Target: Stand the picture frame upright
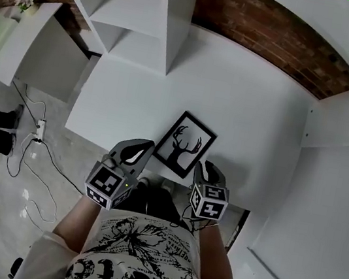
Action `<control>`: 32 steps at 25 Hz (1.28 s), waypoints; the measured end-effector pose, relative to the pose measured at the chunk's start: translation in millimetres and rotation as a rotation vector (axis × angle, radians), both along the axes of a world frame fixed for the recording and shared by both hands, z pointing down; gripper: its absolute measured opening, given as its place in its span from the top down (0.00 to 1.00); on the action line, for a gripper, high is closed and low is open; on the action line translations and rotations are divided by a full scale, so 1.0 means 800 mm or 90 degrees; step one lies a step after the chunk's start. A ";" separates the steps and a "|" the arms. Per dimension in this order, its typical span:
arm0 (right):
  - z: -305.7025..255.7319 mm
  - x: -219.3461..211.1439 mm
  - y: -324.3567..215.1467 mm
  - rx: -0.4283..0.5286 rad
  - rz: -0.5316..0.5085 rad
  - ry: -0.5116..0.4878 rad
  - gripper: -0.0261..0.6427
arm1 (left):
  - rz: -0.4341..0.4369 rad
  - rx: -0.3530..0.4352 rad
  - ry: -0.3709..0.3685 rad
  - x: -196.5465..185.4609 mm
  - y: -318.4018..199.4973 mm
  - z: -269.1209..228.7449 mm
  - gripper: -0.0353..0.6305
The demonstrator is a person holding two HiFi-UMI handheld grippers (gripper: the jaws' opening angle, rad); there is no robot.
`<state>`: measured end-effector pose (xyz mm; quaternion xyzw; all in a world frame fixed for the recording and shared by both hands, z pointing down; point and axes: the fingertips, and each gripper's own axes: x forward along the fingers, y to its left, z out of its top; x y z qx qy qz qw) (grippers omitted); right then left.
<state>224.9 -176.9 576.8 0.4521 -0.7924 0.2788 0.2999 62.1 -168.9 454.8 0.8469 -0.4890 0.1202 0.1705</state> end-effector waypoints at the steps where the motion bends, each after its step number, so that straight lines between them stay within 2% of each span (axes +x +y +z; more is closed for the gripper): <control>1: 0.010 -0.001 -0.001 -0.009 0.006 0.005 0.82 | -0.002 -0.007 0.003 -0.003 0.000 0.006 0.94; 7: 0.062 -0.003 -0.006 -0.073 0.050 0.021 0.69 | -0.020 -0.062 0.011 -0.022 0.007 0.054 0.94; 12: 0.083 -0.007 -0.008 -0.094 0.069 0.042 0.69 | -0.019 -0.092 0.005 -0.029 0.016 0.086 0.94; 17: 0.089 -0.009 -0.005 -0.096 0.080 0.067 0.74 | -0.011 -0.109 0.004 -0.031 0.029 0.096 0.94; 22: 0.090 -0.007 -0.002 -0.097 0.098 0.059 0.76 | -0.017 -0.118 0.020 -0.038 0.037 0.095 0.94; 27: 0.089 -0.006 0.008 -0.095 0.126 0.040 0.80 | -0.020 -0.127 0.011 -0.047 0.051 0.099 0.94; 32: 0.087 -0.013 0.027 -0.097 0.113 0.052 0.85 | -0.014 -0.126 -0.002 -0.052 0.068 0.098 0.94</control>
